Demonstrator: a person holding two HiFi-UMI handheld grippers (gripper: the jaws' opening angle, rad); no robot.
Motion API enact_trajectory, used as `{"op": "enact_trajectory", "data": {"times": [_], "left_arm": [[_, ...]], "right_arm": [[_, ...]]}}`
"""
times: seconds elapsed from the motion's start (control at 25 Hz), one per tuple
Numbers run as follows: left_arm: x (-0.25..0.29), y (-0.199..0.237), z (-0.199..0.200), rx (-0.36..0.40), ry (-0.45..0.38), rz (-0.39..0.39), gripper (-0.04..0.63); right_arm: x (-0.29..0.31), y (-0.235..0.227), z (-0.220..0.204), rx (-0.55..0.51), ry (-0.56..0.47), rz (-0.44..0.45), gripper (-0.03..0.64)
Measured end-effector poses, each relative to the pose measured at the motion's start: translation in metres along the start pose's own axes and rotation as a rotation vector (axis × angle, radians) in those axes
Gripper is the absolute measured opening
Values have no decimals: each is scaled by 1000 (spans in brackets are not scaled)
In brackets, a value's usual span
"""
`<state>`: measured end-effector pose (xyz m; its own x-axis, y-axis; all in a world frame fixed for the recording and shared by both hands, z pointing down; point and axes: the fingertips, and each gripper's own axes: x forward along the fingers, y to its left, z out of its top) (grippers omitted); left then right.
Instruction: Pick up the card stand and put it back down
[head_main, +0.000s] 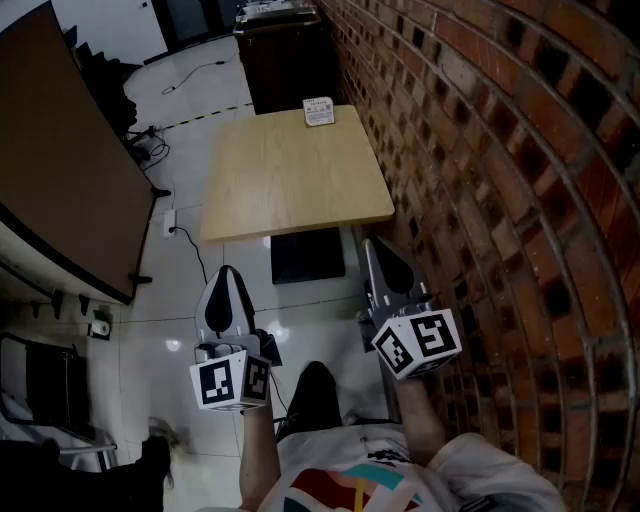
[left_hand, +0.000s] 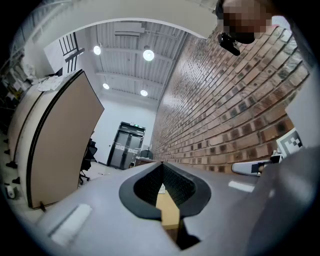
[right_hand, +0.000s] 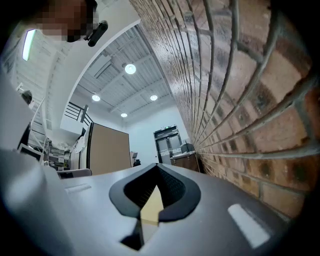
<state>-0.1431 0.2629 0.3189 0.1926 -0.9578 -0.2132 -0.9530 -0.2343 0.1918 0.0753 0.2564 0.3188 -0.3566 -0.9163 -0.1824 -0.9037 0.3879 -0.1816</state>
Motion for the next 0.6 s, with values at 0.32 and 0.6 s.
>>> {"op": "enact_trajectory", "data": {"times": [0.32, 0.6], "left_arm": [[183, 67, -50, -5, -1, -24, 6], [367, 113, -47, -20, 21, -82, 6]], "right_arm": [[174, -64, -32, -15, -35, -20, 3], [343, -121, -20, -41, -42, -81, 3]]}}
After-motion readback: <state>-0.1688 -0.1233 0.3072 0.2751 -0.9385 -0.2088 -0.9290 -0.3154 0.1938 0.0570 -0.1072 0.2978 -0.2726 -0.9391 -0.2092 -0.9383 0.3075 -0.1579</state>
